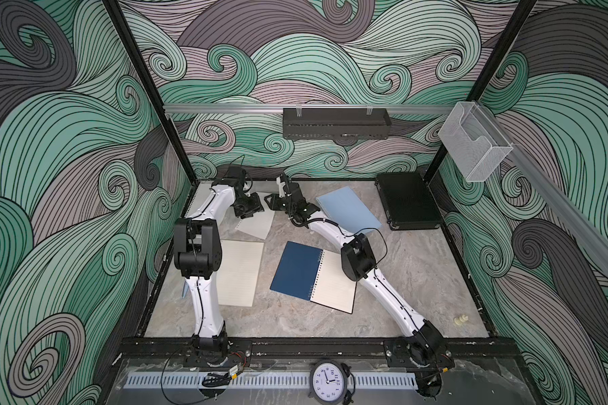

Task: Tear off pages from different notebooks
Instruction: Place the paper at the center of the board.

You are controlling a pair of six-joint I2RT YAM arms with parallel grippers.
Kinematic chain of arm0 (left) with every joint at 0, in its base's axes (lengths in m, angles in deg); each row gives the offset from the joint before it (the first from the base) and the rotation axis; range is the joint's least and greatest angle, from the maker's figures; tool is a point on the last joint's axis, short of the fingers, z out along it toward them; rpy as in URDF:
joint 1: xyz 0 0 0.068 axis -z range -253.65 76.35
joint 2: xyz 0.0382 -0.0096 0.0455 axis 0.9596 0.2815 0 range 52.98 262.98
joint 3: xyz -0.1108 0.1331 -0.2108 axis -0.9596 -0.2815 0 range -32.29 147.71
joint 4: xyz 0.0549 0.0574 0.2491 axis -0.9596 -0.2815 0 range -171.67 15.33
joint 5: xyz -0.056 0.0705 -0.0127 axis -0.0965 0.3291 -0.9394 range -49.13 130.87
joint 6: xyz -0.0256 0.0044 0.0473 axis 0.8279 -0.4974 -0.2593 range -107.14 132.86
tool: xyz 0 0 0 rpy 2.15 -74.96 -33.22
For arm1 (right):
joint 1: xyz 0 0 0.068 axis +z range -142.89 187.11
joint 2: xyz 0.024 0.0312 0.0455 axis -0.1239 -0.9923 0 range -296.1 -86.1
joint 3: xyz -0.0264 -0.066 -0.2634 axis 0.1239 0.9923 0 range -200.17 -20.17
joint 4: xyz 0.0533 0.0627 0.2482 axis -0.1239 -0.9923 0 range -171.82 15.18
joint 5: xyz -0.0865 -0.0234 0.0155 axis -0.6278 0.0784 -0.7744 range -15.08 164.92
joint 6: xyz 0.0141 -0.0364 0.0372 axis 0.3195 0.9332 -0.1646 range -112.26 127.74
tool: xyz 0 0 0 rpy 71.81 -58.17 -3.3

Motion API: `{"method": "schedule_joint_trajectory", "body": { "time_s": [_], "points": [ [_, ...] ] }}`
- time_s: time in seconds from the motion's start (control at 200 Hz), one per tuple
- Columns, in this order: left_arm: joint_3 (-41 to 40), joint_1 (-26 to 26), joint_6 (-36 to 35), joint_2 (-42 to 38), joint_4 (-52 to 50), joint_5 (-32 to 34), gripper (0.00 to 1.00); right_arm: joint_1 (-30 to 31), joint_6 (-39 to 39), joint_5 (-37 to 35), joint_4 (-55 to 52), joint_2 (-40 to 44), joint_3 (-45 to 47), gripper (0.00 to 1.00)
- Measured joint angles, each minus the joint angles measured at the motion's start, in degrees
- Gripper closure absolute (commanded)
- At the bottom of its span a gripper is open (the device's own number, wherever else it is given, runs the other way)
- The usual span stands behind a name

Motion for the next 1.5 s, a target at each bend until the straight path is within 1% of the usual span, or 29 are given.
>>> {"method": "schedule_joint_trajectory", "body": {
  "time_s": [0.225, 0.295, 0.495, 0.776, 0.981, 1.076, 1.291, 1.401, 1.501],
  "points": [
    [1.9, 1.7, 0.0, 4.5, -0.9, 0.2, 0.48, -1.6, -1.6, -0.1, 0.1, 0.0, -0.6, 0.36],
    [3.0, 1.8, 0.0, 5.8, -1.1, 0.2, 0.48, -2.4, -1.1, -0.1, -0.8, 0.0, -0.6, 0.33],
    [5.9, 1.8, 0.2, 8.6, -1.7, 0.2, 0.49, -4.3, 1.6, -0.1, -4.7, 2.4, 0.7, 0.3],
    [12.0, 1.8, 0.3, 13.8, -3.0, -0.1, 0.5, -4.2, 6.1, 0.6, -8.0, 13.5, 9.5, 0.31],
    [13.9, 1.8, 0.5, 16.2, -3.7, -0.2, 0.5, -3.9, 8.6, 1.7, -7.8, 23.8, 22.4, 0.32],
    [15.3, 1.8, 1.1, 17.8, -3.9, -0.1, 0.5, -3.9, 9.4, 2.2, -6.1, 28.8, 31.1, 0.32],
    [20.9, 1.7, 4.6, 21.5, -5.0, 0.5, 0.51, -3.9, 10.1, 2.6, -1.0, 41.7, 54.2, 0.32],
    [23.5, 1.2, 6.5, 23.0, -5.2, 0.9, 0.51, -3.9, 10.7, 2.7, 1.0, 47.8, 63.1, 0.32],
    [25.2, 0.7, 7.6, 24.0, -5.2, 1.1, 0.51, -3.9, 11.2, 2.7, 2.2, 53.1, 69.2, 0.32]
  ]
}}
